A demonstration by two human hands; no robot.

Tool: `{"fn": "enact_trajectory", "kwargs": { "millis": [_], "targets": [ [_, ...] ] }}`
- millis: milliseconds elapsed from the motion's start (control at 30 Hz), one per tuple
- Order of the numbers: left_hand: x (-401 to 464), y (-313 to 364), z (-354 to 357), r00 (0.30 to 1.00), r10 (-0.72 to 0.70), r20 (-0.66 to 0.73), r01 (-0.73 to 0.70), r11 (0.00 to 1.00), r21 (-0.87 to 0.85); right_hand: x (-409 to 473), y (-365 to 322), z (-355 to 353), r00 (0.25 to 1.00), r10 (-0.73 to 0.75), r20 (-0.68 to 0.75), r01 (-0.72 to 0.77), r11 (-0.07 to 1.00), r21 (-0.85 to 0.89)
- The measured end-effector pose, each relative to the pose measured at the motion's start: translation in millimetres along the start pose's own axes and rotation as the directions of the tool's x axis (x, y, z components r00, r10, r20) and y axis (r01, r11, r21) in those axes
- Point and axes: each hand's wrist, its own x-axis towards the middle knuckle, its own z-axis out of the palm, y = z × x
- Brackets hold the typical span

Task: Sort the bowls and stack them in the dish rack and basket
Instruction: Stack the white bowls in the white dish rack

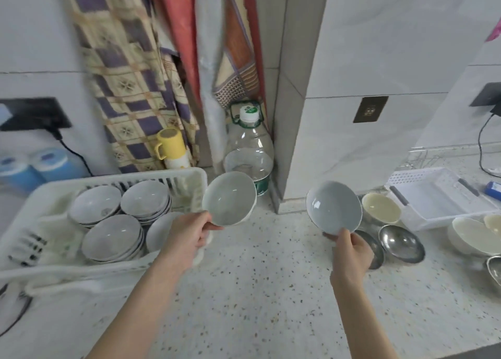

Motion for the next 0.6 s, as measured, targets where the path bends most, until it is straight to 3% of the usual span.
{"fn": "enact_trajectory", "kwargs": {
  "millis": [167,267,333,433,600],
  "targets": [
    [-10,3,-92,0.991,0.040,-0.128,-0.048,0.997,-0.055,-55,-15,63,0.955,-0.120,0.273,0.119,0.993,0.022],
    [-11,-2,-134,0.935,0.096,-0.342,-0.096,0.995,0.017,-81,-19,101,0.881,-0.185,0.436,0.230,0.972,-0.053],
    [-10,-7,-152,0.867,0.159,-0.473,-0.145,0.987,0.067,-96,-19,125,0.813,-0.264,0.519,0.381,0.915,-0.132],
    [-7,-15,-170,0.820,0.193,-0.539,-0.192,0.980,0.058,-114,-19,157,0.697,-0.341,0.631,0.596,0.765,-0.245],
    [6,-19,-199,0.817,0.151,-0.556,-0.234,0.969,-0.081,-129,-7,196,0.627,-0.307,0.716,0.690,0.644,-0.329]
  ]
}}
